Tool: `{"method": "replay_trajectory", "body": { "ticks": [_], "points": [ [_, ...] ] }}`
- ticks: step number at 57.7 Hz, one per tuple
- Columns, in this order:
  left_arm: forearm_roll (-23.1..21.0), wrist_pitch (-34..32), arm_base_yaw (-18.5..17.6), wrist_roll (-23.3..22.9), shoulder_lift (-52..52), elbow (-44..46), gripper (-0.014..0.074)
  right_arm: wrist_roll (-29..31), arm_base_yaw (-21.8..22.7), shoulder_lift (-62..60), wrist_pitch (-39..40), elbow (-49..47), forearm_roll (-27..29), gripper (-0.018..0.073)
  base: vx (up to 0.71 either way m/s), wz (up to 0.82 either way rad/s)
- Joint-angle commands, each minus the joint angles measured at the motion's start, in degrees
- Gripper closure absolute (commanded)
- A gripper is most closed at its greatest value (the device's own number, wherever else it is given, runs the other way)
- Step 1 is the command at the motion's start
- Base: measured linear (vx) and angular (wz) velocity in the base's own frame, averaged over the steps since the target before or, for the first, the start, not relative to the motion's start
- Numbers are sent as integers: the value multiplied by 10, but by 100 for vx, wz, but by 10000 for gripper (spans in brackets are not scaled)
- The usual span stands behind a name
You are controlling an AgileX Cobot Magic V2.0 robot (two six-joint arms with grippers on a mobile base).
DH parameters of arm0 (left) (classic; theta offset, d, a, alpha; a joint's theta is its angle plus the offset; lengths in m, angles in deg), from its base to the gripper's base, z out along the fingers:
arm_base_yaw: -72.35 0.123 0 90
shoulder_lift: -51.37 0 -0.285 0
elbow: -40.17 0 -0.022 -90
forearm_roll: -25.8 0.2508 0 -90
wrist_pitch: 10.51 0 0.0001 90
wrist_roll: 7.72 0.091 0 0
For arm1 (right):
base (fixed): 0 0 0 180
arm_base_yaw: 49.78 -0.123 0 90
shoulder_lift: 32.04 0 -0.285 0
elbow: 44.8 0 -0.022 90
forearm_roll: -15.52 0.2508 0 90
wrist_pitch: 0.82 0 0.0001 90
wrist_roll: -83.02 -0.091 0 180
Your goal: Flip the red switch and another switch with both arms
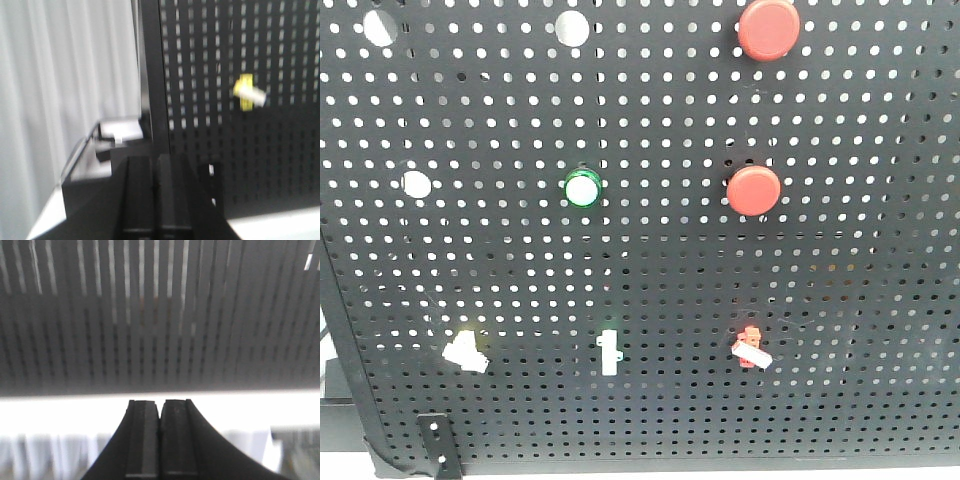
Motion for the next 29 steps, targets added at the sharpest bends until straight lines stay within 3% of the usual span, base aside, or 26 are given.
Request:
{"method": "replay_trajectory", "body": {
  "ticks": [1,7,10,19,29],
  "points": [
    [-6,-124,1,-19,5,-4,594,1,2,-6,144,0,-3,566,0,0],
    [-38,-173,1,-85,5,26,594,-15,2,-5,199,-33,14,566,0,0],
    [-46,-171,1,-88,3,59,594,-15,3,-3,184,-69,20,566,0,0],
    [-43,-89,1,-39,-51,223,594,-3,3,56,84,-209,20,566,0,0],
    [-44,10,1,12,-172,353,594,-3,3,147,59,-253,17,566,0,0]
  ]
}}
